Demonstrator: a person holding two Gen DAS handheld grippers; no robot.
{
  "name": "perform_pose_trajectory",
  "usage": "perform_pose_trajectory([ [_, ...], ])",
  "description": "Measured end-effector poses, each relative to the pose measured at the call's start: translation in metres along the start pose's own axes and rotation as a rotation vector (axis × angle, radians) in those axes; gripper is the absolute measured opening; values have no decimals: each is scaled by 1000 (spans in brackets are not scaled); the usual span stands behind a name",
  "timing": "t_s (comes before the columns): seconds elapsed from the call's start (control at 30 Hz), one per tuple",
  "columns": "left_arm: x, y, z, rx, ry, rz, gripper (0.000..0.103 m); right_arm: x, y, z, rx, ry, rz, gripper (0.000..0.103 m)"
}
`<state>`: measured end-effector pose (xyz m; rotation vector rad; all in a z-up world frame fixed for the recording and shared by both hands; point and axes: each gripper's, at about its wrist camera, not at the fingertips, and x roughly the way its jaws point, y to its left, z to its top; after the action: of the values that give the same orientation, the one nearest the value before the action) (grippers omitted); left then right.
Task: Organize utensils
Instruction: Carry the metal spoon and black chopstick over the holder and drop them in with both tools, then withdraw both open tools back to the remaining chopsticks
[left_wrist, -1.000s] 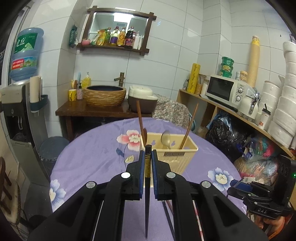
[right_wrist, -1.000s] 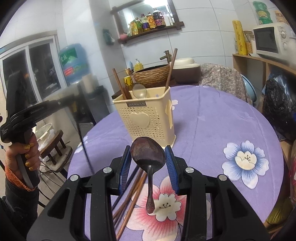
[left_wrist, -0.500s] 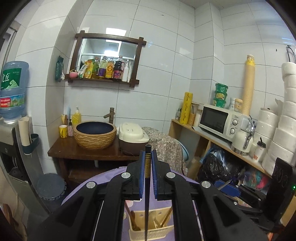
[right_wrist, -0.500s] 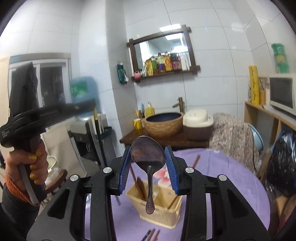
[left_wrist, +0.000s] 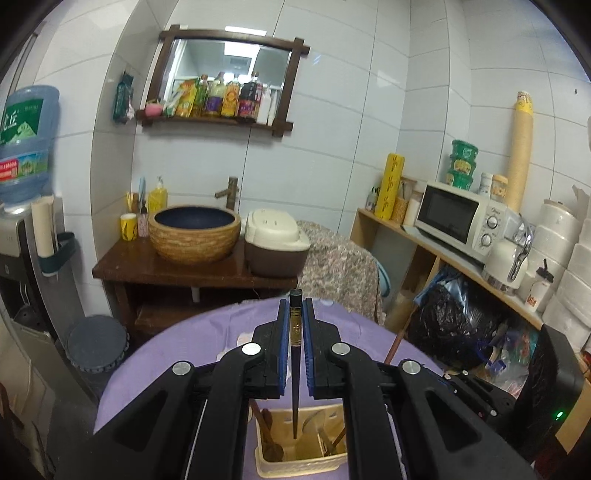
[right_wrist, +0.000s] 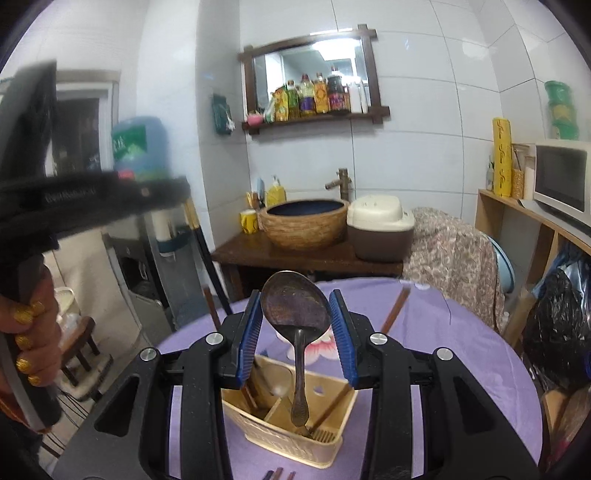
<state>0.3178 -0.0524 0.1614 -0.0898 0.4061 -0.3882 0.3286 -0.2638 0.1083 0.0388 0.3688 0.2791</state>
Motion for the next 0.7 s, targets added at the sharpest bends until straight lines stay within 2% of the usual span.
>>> perform_pose_trajectory([
  [0.33,31,11,-59,-14,118,20,8,21,-2,-58,-4,79,-51,38],
  [0.53,31,14,-66,-13,104,62,10,26,-4,-69,-28,82,-89,39],
  [0.6,29,15,-67,-18,106,56,20,22,-4,-70,-30,67,-97,41],
  [0.67,20,14,-67,-10,84,65,45,15,-3,-70,-31,45,-101,53],
  [0.7,13,13,-67,0,64,71,49,9,-4,-70,-26,26,-104,55],
])
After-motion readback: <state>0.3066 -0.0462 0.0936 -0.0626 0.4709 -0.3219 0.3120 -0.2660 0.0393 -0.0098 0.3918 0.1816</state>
